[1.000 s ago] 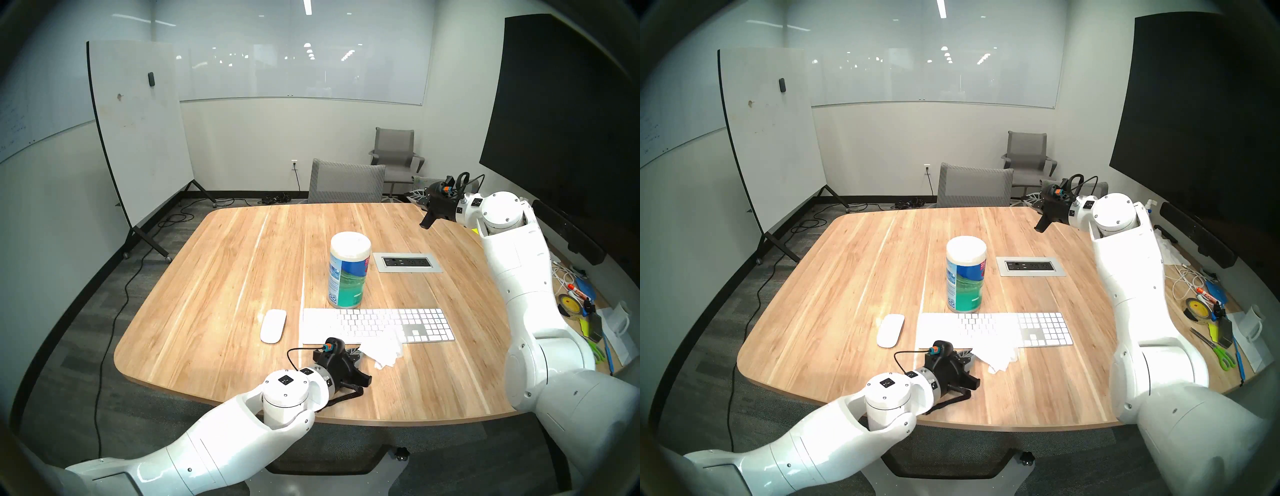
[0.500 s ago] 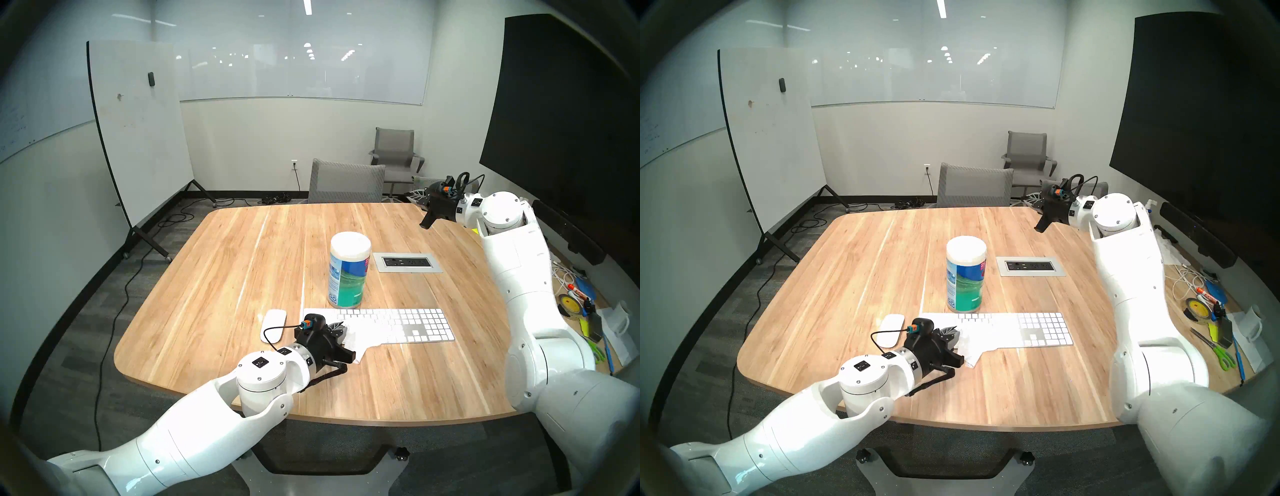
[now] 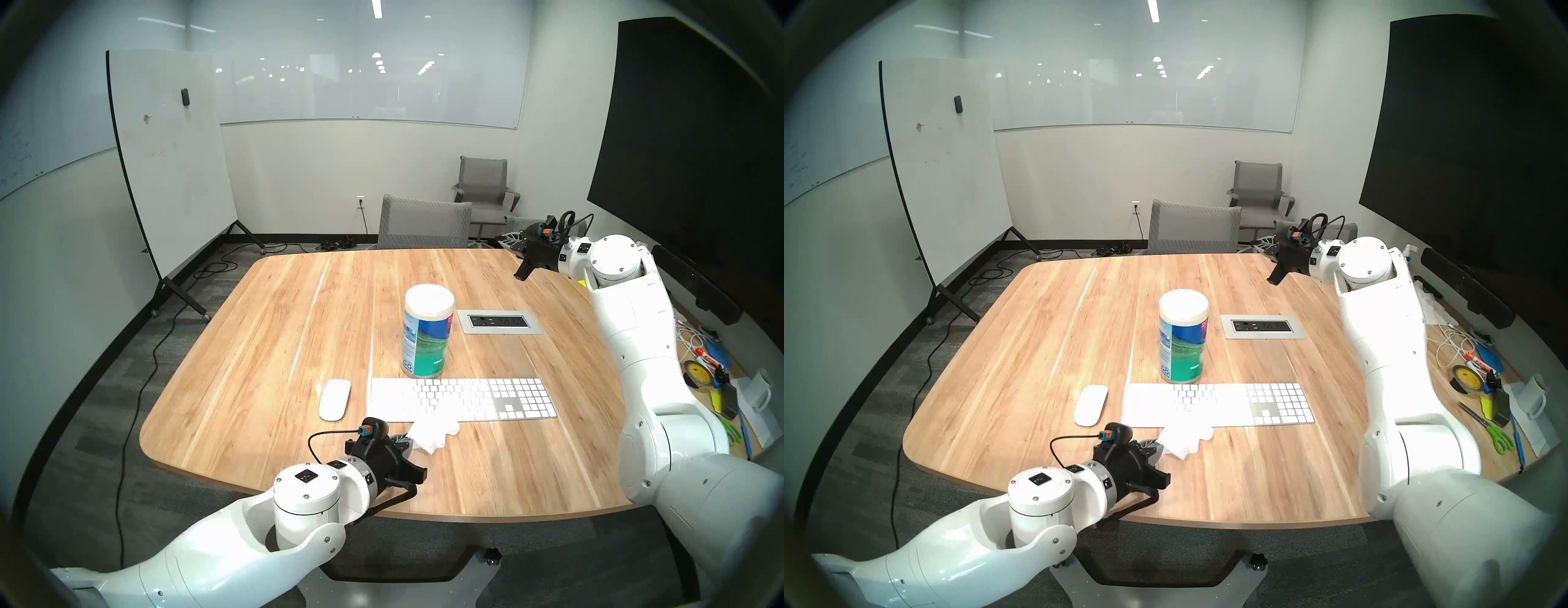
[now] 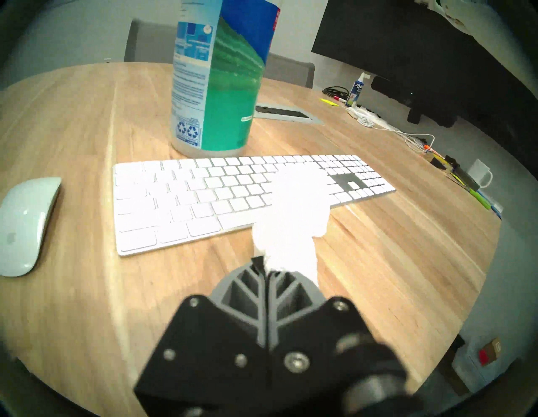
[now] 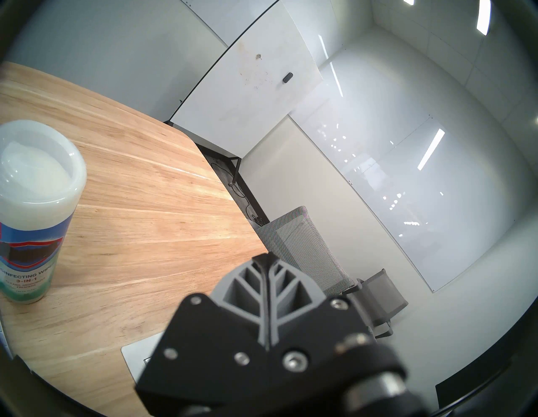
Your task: Wipe the keyboards and mice with a disinfecting wipe, then set the wipe down
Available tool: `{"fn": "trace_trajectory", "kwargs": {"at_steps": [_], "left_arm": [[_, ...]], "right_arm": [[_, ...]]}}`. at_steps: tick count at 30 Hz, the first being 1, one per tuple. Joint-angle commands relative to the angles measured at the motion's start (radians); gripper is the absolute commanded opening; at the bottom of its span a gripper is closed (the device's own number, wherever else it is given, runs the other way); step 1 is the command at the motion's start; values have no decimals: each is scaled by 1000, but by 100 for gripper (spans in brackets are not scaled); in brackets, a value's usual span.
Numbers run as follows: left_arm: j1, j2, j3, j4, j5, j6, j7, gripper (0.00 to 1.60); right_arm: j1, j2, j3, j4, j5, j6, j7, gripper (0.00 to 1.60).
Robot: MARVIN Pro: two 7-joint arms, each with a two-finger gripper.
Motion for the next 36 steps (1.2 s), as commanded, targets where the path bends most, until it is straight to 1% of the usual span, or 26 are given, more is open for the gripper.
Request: {"fn": "trace_trajectory", "kwargs": {"at_steps": [1,5,10,16,20,29,36], "left_arm": [[-10,24,-53,-56,-41,34,22,0],[-32,-4,-54,-9,-56,49,24,0],[-66,-39,-45,57,-60,45,13,0],[-105,-56,-53,112,-72,52,-5,0],[-123,-58,-61,132,-75,52,-13,0],[-138,-60,-60,147,-80,55,-21,0],[-166,-97,-29,198,-73,59,-33,0]], "right_arm": [[27,-3,3,-18,4,2,-2,0],[27,-3,3,-18,4,3,-1,0],[27,-3,3,-18,4,3,-1,0],[27,-3,3,-18,4,2,-1,0],[27,-3,3,-18,4,2,-2,0],[27,-3,3,-18,3,3,-1,0],[27,-3,3,-18,3,3,-1,0]]}}
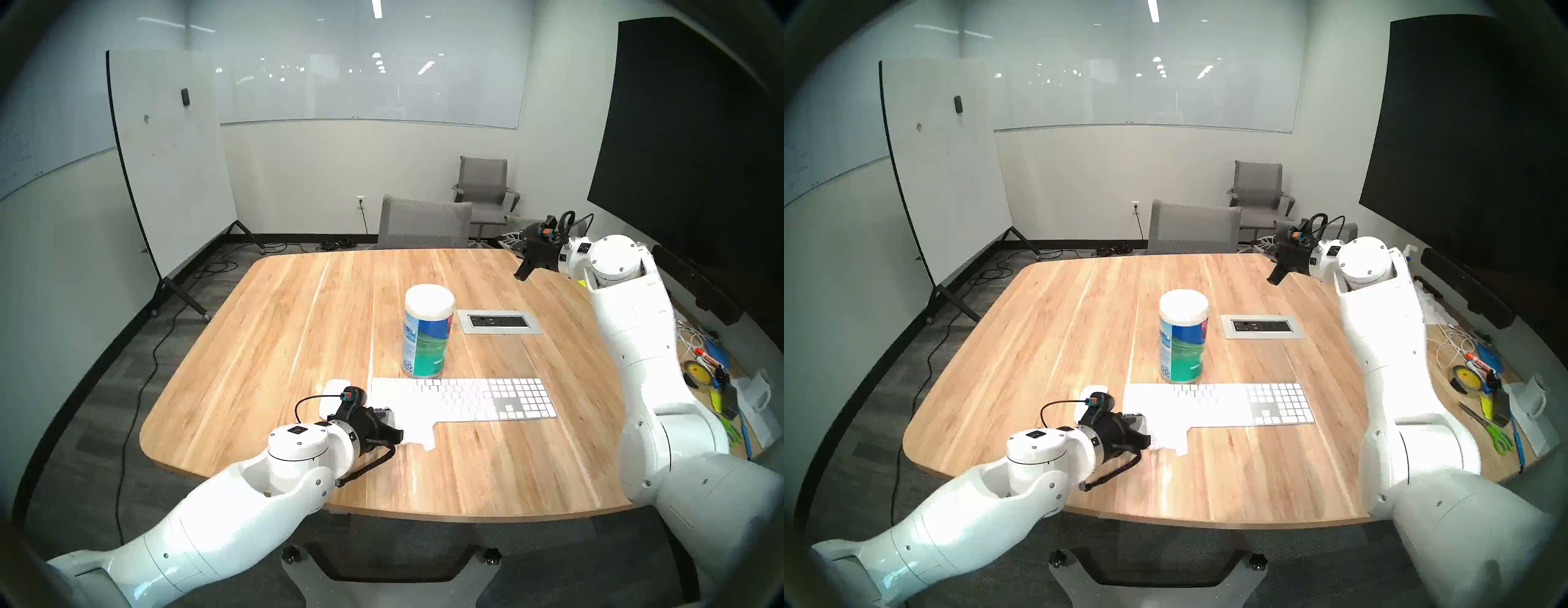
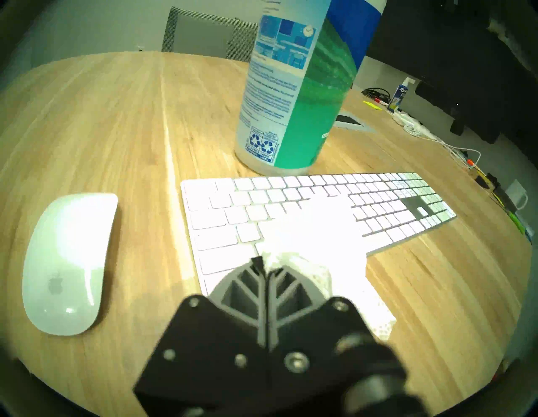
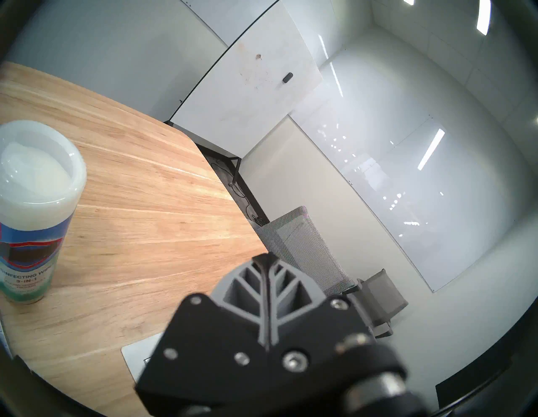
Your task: Wipe the keyboards and mice with a disinfecting wipe, then set the wipe down
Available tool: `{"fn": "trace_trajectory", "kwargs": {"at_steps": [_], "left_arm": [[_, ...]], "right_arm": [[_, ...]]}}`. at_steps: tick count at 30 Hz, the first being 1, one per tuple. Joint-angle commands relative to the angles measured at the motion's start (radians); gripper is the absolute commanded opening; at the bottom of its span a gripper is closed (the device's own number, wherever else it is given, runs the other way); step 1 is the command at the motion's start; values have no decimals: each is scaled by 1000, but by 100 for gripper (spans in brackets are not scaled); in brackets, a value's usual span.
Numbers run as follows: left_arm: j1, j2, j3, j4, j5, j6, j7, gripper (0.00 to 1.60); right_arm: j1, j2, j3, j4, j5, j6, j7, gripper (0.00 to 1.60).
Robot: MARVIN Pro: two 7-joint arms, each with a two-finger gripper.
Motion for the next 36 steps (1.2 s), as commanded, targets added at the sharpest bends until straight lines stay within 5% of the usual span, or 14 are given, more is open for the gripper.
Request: {"fn": "trace_trajectory", "kwargs": {"at_steps": [1,14,27,36], "left_arm": [[-41,-46,26,35,15,-1,-11,0],[-100,-93,52,118,24,-12,-43,0],[-122,-69,22,85,16,13,-44,0],[-174,-135,61,176,27,28,-63,0]], "right_arm": [[27,-3,3,-18,3,3,-1,0],[27,-3,3,-18,3,2,-1,0],[27,-3,3,-18,3,2,-2,0],[27,-3,3,-18,3,2,-1,0]]}}
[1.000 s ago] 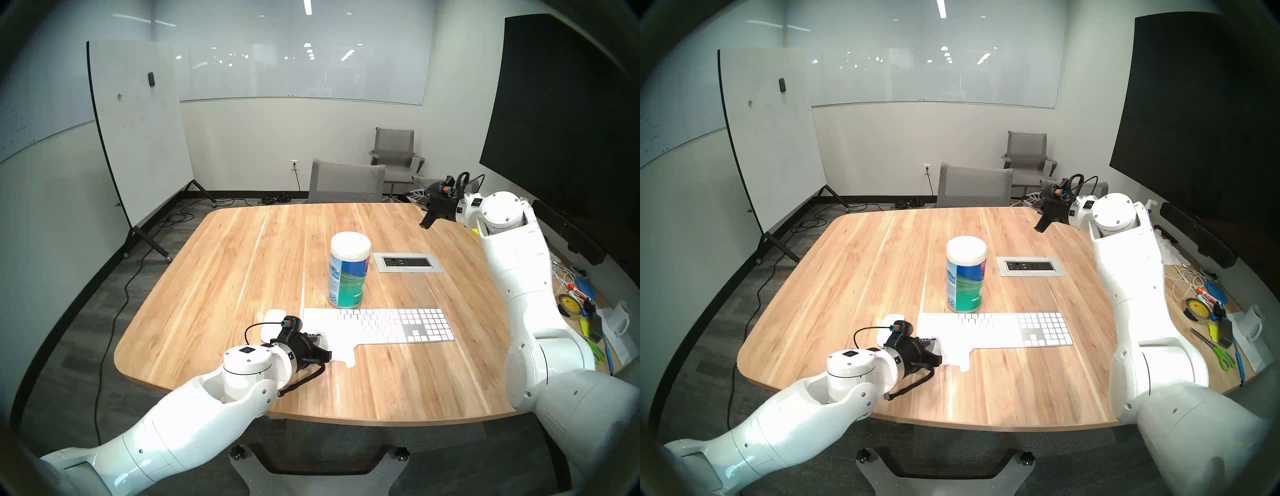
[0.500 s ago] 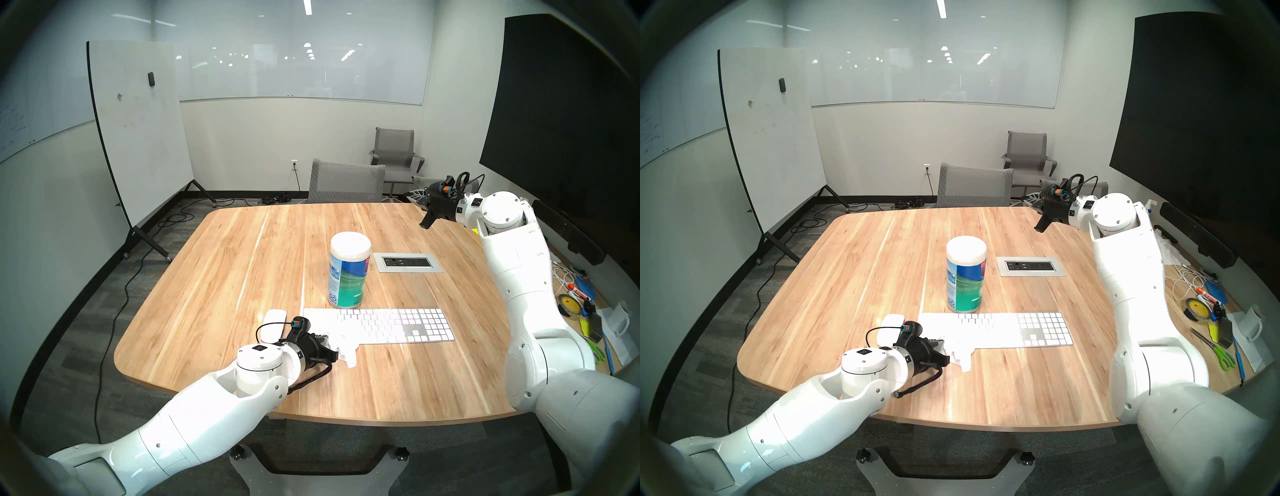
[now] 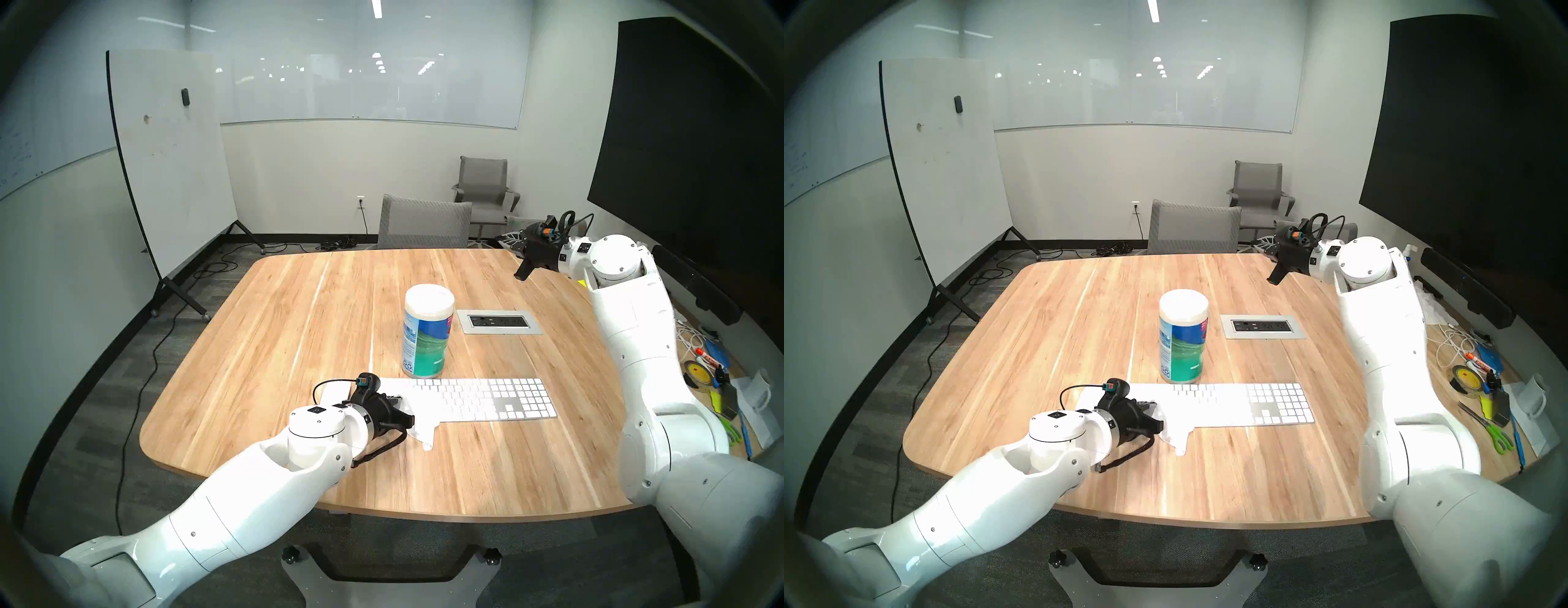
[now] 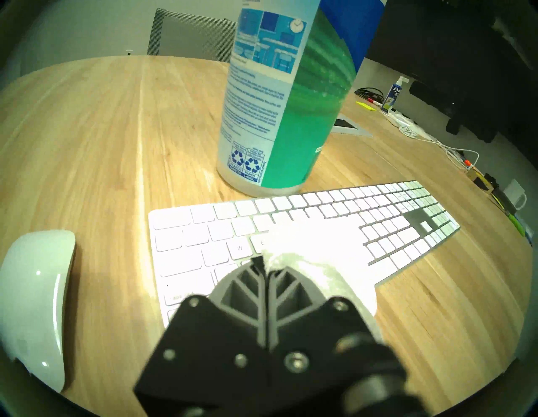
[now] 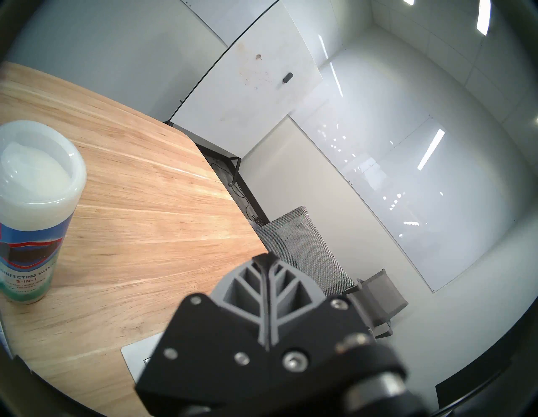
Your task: Wipe the keyboards and mice with a disinfecting wipe, then set the wipe down
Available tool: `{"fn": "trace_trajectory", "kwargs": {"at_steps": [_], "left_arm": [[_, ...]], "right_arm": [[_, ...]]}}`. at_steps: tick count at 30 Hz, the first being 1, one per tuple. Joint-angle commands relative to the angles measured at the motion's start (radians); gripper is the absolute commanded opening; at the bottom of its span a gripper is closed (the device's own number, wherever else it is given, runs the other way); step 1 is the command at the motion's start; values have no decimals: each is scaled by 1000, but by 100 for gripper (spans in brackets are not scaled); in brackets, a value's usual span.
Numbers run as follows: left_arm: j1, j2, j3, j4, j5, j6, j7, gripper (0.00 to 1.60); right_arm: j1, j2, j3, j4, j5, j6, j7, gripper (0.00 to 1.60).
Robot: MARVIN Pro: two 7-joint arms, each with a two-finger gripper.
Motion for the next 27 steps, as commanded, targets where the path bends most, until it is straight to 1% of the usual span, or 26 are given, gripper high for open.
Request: {"fn": "trace_trajectory", "kwargs": {"at_steps": [1,2,7,17,27], "left_arm": [[-59,-58,21,41,12,2,-13,0],[-69,-71,29,60,15,1,-16,0],[-94,-95,38,101,21,-1,-30,0],[-135,-130,52,148,30,-2,-45,0],[-197,-204,85,247,43,2,-69,0]], "right_arm": [[27,-3,3,-18,3,2,-2,0],[27,-3,3,-18,3,2,-2,0],[27,-3,3,-18,3,2,-2,0],[27,-3,3,-18,3,2,-2,0],[27,-3,3,-17,3,2,-2,0]]}}
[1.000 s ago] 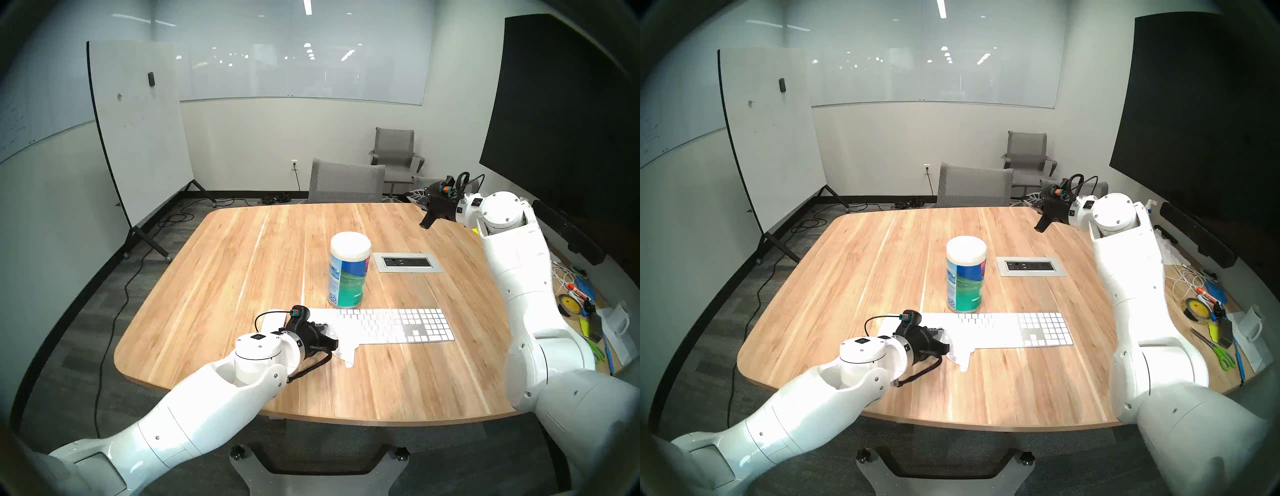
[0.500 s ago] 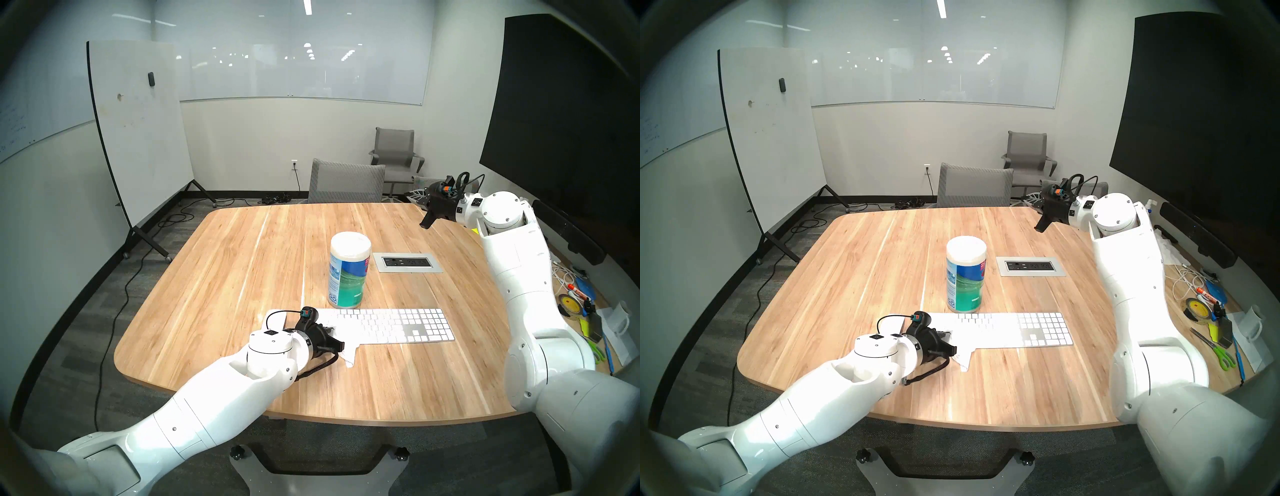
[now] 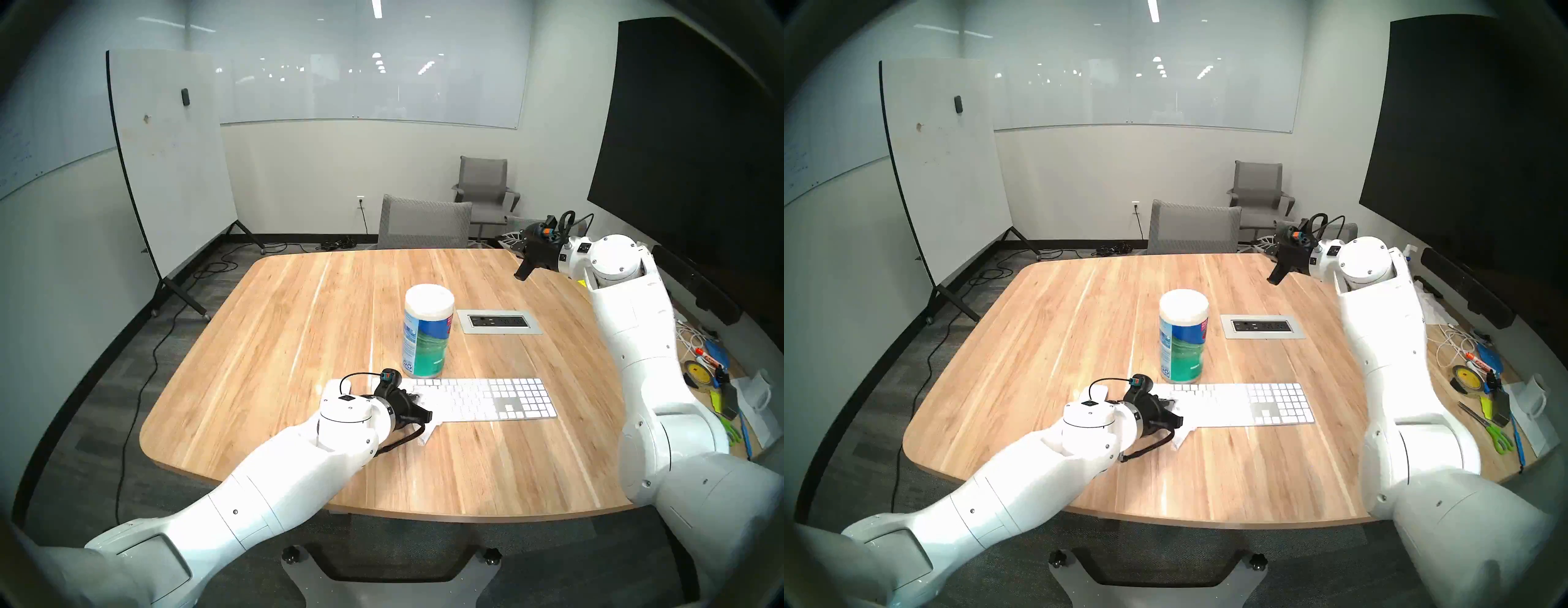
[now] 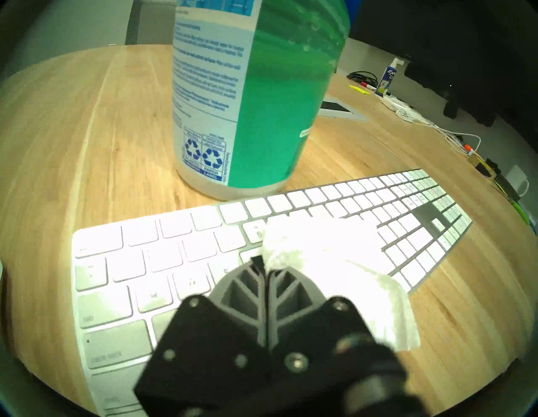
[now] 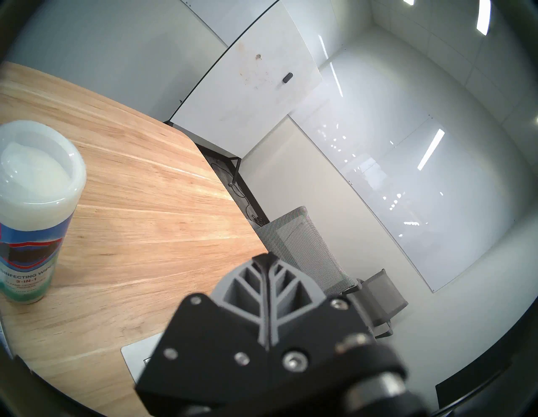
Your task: Wipe the keyboards and mice with a disinfecting wipe, then set the wipe down
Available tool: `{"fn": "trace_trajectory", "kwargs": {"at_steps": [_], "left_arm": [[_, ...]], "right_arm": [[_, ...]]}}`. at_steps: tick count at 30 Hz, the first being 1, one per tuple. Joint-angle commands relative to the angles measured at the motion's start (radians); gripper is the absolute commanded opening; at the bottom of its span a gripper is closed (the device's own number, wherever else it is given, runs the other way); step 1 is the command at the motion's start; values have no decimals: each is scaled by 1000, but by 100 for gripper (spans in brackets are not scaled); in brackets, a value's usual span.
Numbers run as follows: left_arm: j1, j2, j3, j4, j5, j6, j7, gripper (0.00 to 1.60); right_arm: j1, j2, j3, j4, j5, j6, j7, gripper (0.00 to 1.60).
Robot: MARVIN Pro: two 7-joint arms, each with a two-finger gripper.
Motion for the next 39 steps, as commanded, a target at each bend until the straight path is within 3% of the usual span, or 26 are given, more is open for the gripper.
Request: {"fn": "trace_trajectory", "kwargs": {"at_steps": [1,7,20,22,27,34,39], "left_arm": [[-66,-65,14,74,4,-15,-42,0],[-73,-43,33,200,22,-92,-158,0],[-129,-76,56,351,45,-169,-275,0],[-144,-83,51,343,38,-156,-281,0],[-141,-45,22,193,4,-76,-256,0],[-163,-50,4,127,-27,-44,-289,0],[-159,-28,11,53,-49,32,-298,0]], "right_arm": [[27,-3,3,-18,3,2,-2,0],[27,-3,3,-18,3,2,-1,0],[27,-3,3,-18,3,2,-1,0],[27,-3,3,-18,3,3,-1,0],[27,-3,3,-18,3,2,-1,0],[26,-2,3,-17,3,0,-2,0],[26,-2,3,-16,3,0,-2,0]]}}
